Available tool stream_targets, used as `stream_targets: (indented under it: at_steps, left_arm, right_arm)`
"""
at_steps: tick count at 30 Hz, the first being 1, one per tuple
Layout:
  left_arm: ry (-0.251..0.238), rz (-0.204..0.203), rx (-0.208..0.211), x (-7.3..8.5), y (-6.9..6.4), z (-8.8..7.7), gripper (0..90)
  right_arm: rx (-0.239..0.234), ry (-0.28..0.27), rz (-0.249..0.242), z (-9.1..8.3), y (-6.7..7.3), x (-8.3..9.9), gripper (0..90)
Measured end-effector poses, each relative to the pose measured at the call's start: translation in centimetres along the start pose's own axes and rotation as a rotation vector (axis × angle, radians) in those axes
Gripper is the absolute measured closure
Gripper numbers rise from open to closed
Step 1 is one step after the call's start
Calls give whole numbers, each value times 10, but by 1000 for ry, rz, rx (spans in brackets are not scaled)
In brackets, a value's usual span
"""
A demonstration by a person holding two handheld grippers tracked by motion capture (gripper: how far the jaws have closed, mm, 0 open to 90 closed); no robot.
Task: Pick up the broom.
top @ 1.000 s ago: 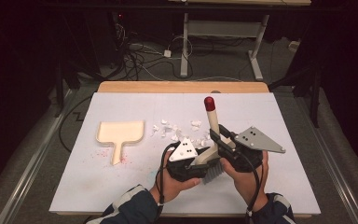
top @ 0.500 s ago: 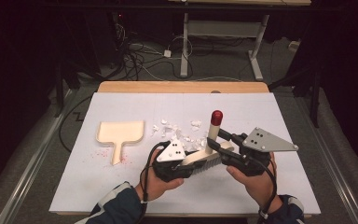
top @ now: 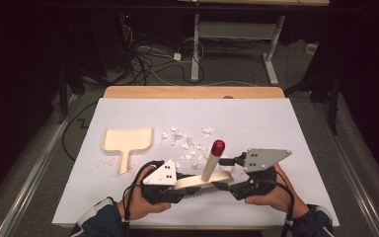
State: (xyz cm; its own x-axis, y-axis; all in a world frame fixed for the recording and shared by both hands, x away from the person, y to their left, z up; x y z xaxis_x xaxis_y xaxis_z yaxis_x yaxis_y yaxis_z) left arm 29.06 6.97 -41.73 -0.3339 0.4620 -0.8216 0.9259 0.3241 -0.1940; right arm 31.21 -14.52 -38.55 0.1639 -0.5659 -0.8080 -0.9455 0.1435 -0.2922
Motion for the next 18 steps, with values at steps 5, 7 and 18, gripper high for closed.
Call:
stream_targets:
  at_steps: [5,7,18]
  left_arm:
    - [-4,58,61,2,-7,-6,658]
    - [10,59,83,4,-7,-5,658]
    - [21,25,-33,11,7,-5,516]
  right_arm:
    - [-182,-7,-11,26,15,8,445]
    - [-224,2,-42,33,22,9,544]
    - [-229,47,-71,43,25,14,675]
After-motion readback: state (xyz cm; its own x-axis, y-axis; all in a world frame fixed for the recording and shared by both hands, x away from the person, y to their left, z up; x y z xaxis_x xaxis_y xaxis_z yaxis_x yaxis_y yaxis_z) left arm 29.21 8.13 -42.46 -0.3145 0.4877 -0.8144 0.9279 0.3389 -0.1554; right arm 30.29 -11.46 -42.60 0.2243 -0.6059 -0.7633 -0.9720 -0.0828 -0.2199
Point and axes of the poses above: each handheld gripper's, and its own axes: z roughly forward along the jaws, x roughly out of its underside, y roughly to its left, the point moved 4 cm from there along z, roughly forward along the jaws, and after that the axes turned 15 degrees about -z, right-handed, at the moved point
